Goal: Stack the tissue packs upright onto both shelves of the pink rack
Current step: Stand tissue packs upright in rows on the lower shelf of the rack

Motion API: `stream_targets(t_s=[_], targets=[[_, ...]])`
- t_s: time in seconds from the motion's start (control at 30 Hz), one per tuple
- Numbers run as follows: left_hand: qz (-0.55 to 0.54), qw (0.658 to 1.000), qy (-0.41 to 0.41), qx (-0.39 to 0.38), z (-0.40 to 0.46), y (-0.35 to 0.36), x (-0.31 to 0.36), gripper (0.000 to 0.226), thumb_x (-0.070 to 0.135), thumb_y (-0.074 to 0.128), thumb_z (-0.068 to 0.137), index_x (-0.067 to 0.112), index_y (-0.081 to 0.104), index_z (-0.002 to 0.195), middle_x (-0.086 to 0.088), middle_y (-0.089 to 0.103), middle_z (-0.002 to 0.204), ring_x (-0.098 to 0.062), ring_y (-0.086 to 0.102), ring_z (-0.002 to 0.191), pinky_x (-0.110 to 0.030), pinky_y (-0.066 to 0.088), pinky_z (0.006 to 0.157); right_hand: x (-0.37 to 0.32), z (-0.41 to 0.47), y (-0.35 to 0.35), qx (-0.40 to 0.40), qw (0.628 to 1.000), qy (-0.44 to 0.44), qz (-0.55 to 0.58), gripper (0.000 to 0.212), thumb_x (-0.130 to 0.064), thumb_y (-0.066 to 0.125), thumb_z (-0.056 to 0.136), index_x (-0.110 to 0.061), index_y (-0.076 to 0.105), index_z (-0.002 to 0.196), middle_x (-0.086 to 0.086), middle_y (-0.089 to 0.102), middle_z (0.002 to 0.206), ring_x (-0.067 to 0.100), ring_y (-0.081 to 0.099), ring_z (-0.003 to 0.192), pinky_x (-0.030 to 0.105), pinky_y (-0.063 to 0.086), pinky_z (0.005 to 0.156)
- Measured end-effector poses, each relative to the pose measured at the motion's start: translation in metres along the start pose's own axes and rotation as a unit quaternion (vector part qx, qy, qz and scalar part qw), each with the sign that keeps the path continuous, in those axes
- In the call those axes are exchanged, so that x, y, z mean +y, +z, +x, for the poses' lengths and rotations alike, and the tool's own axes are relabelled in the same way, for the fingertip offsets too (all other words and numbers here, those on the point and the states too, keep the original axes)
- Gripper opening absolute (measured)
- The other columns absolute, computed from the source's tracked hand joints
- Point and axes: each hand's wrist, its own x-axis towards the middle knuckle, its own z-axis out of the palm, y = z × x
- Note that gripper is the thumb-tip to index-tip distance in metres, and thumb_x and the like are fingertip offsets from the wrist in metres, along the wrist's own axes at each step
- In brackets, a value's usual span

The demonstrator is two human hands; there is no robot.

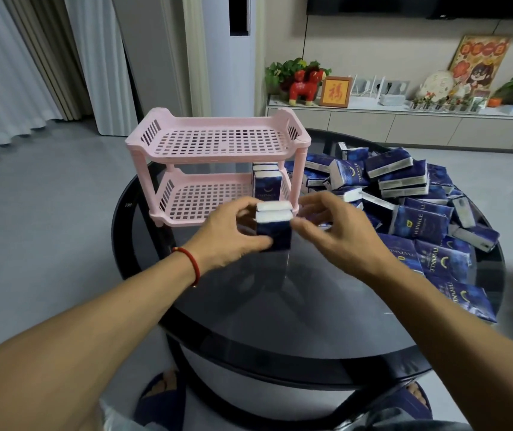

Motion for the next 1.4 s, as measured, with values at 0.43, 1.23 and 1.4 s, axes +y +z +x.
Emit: stream_targets(t_s=[0.43, 1.23, 1.4], targets=[[0.037, 0.992, -0.051, 0.114, 0.06, 0.004, -0.005, 0.055, 0.01, 0.082, 0.079, 0.02, 0.053, 0.124, 0.001, 0.064, 0.121, -0.019, 0.065, 0.11, -0.033, 0.053, 0.101, -0.001, 0.043, 0.021, 0.014, 0.992, 0.102, 0.071, 0.044, -0.028, 0.062, 0.096, -0.02, 0.052, 0.138, -0.003, 0.064, 0.129, 0.007, 0.063, 0.096, 0.037, 0.057, 0.089], [0.104, 0.993, -0.063, 0.004, 0.092, 0.013, -0.015, 0.075, 0.022, 0.081, 0.078, 0.024, 0.047, 0.145, 0.0, 0.064, 0.131, -0.018, 0.06, 0.115, -0.029, 0.047, 0.097, 0.01, 0.072, 0.038, -0.042, 0.94, 0.188, 0.282, 0.033, 0.0, 0.071, 0.077, -0.028, 0.069, 0.097, 0.004, 0.075, 0.107, 0.026, 0.067, 0.107, 0.04, 0.054, 0.096], [0.103, 0.994, -0.035, 0.013, 0.09, 0.015, -0.016, 0.064, 0.013, 0.075, 0.086, 0.019, 0.047, 0.143, -0.003, 0.063, 0.131, -0.013, 0.055, 0.107, -0.02, 0.038, 0.09, 0.008, 0.069, 0.034, -0.046, 0.933, 0.188, 0.304, 0.031, 0.0, 0.069, 0.081, -0.02, 0.071, 0.104, 0.001, 0.073, 0.097, 0.017, 0.064, 0.093, 0.028, 0.047, 0.078]])
